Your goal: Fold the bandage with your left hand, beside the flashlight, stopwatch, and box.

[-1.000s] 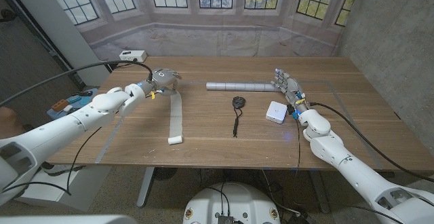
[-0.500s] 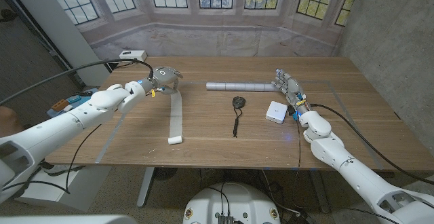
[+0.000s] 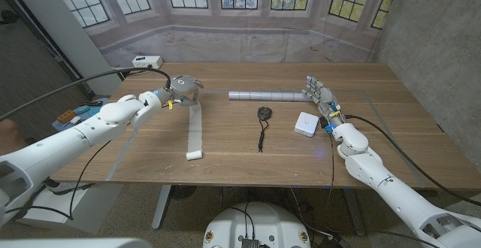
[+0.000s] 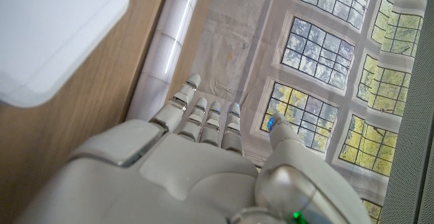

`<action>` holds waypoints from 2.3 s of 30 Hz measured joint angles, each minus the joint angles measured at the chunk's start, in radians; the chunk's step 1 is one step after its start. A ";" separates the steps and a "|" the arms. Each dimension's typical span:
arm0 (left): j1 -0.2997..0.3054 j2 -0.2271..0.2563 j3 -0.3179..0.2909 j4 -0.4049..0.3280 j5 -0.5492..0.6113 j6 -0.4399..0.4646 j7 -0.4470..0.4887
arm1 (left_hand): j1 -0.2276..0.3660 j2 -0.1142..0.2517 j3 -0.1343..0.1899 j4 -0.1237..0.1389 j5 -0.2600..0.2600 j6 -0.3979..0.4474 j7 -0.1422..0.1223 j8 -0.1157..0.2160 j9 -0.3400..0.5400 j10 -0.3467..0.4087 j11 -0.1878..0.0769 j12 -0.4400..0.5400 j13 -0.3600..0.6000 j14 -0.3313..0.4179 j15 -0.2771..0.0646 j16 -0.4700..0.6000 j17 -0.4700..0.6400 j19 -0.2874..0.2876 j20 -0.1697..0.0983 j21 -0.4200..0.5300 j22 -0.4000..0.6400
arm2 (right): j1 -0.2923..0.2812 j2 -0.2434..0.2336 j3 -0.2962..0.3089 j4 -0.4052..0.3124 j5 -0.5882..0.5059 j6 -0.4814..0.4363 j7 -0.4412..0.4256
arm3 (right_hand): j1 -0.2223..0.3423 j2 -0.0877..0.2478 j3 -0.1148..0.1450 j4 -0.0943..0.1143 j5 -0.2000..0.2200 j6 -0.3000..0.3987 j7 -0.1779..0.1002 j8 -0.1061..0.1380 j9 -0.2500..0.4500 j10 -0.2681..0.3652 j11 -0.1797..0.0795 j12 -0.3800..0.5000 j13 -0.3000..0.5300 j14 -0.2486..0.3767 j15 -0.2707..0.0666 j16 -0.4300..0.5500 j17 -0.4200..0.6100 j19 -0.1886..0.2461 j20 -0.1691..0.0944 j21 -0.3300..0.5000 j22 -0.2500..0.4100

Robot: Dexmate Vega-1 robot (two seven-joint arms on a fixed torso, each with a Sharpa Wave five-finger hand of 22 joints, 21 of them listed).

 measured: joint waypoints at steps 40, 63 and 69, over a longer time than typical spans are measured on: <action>0.139 0.066 -0.092 -0.149 -0.021 0.043 -0.034 | 0.000 0.000 0.000 0.000 0.000 0.000 0.000 0.012 -0.009 0.000 0.000 -0.005 0.005 0.000 0.000 0.000 0.000 0.000 0.000 0.000 0.000 | -0.016 -0.017 0.009 -0.034 -0.013 0.011 -0.006 | 0.005 0.005 0.000 0.000 0.000 0.000 0.000 0.000 0.000 0.000 0.000 0.000 0.000 0.000 0.000 0.000 0.000 0.000 0.000 0.000 0.000; 0.200 0.104 -0.134 -0.186 -0.064 0.008 -0.038 | 0.000 0.000 0.000 0.000 0.000 0.004 -0.004 0.012 -0.009 0.000 0.000 -0.008 0.005 0.000 0.000 -0.007 0.000 -0.004 -0.004 0.000 0.000 | -0.041 -0.036 0.003 -0.105 -0.041 -0.013 -0.037 | 0.005 0.005 0.000 0.000 0.000 0.000 0.000 0.000 0.000 0.000 0.000 0.000 0.000 0.000 0.000 0.000 0.005 0.000 0.000 0.000 0.000; 0.207 0.110 -0.140 -0.194 -0.067 0.002 -0.043 | 0.000 0.000 0.000 0.000 0.000 0.004 -0.004 0.017 -0.009 0.000 0.000 -0.008 0.005 0.000 0.000 -0.007 0.000 -0.004 -0.004 0.000 0.000 | -0.041 -0.038 0.003 -0.109 -0.047 -0.019 -0.041 | 0.005 0.005 0.000 0.000 0.000 0.000 0.000 0.000 0.000 0.000 0.000 0.000 0.000 0.000 0.000 0.000 0.002 0.000 0.000 0.000 0.000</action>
